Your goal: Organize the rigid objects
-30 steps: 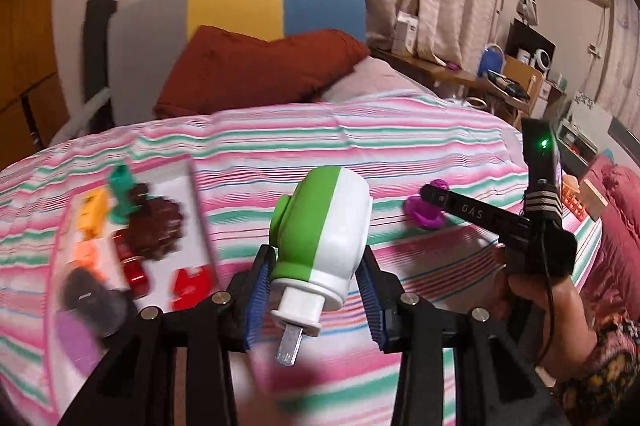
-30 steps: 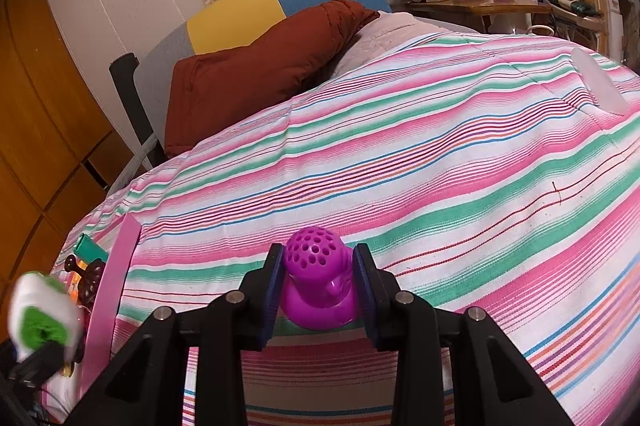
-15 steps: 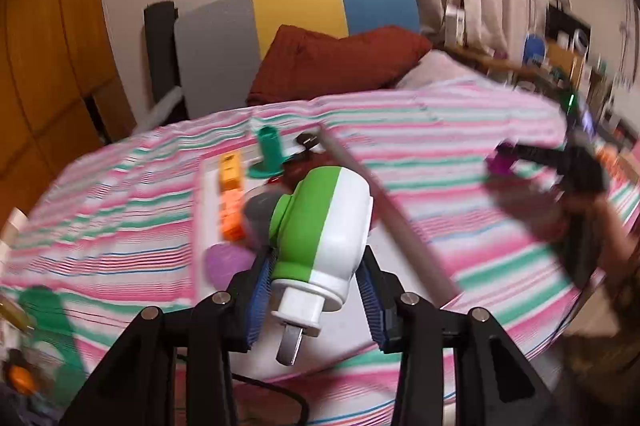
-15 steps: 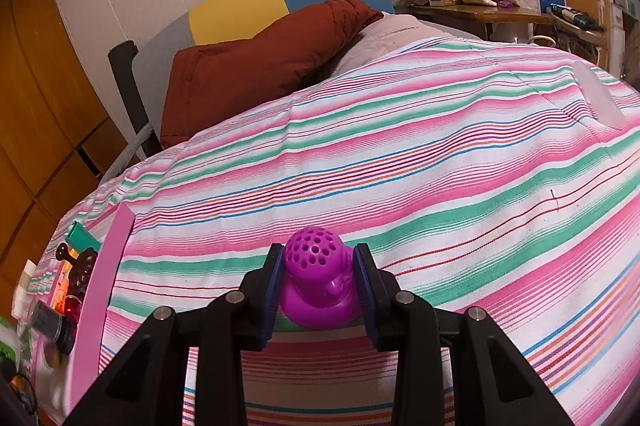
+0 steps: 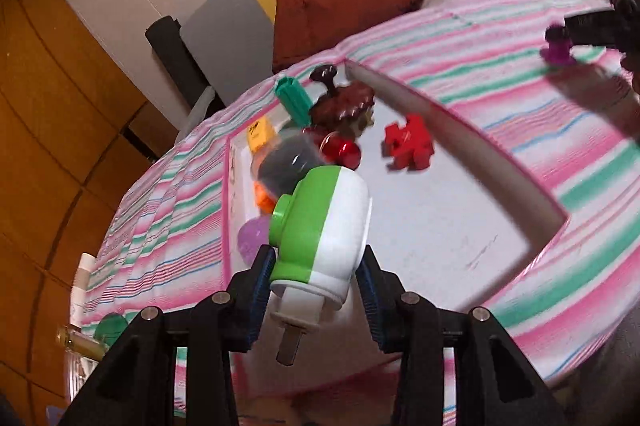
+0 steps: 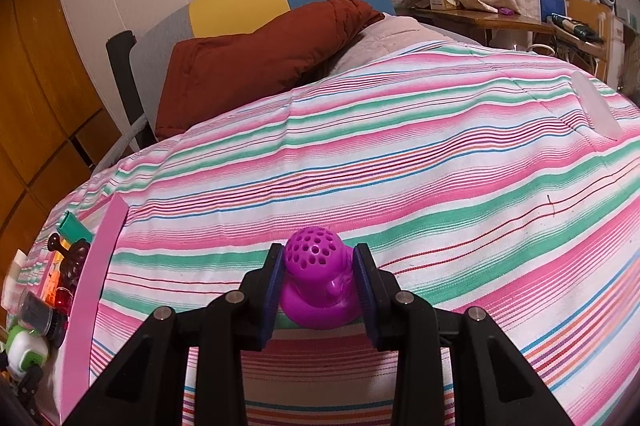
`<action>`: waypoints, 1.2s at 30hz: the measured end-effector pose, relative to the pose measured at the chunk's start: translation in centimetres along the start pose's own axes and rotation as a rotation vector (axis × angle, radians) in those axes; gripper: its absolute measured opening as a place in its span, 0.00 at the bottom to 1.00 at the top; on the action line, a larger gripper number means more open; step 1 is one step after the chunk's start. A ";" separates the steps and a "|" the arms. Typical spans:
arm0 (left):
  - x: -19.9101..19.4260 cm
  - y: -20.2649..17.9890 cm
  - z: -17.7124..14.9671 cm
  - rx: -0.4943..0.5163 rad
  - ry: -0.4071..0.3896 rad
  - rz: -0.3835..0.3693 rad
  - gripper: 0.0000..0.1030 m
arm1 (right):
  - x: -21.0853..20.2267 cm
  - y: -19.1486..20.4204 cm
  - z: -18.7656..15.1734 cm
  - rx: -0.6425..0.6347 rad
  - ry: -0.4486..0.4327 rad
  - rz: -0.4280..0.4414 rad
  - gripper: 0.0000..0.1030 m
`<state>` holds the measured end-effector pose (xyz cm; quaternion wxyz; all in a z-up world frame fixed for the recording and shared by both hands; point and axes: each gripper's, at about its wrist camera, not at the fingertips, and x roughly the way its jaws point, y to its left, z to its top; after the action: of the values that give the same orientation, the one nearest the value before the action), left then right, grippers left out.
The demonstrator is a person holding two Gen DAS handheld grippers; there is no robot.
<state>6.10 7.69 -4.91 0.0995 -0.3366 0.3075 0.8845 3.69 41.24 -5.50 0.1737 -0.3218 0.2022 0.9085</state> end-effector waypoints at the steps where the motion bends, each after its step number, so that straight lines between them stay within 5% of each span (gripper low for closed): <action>1: 0.0 -0.3 0.3 0.001 0.002 0.004 0.41 | 0.0 0.0 0.0 -0.002 0.000 -0.002 0.34; 6: -1.1 -2.1 0.8 0.043 -0.039 -0.054 0.48 | 0.0 0.1 0.0 -0.007 0.001 -0.006 0.34; 10: -3.0 -1.3 0.8 -0.021 -0.101 -0.148 0.48 | 0.0 0.1 0.0 -0.005 0.000 -0.005 0.34; 18: -2.5 4.8 -0.9 -0.351 -0.088 -0.270 0.48 | -0.6 0.1 -0.1 0.000 -0.003 0.003 0.33; 23: -0.9 8.3 -2.6 -0.626 -0.061 -0.460 0.48 | -2.2 1.8 -0.8 -0.003 0.000 0.088 0.32; 30: -1.1 8.6 -2.5 -0.640 -0.098 -0.477 0.49 | -4.7 6.4 -1.4 -0.071 -0.006 0.239 0.30; 36: -1.2 9.2 -3.0 -0.657 -0.107 -0.478 0.49 | -5.8 9.9 -2.0 -0.139 0.001 0.280 0.26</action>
<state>5.06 -1.34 -1.50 0.2053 -0.3661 -0.0839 0.9038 4.55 30.74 -0.61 0.0225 -0.3022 0.1821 0.9354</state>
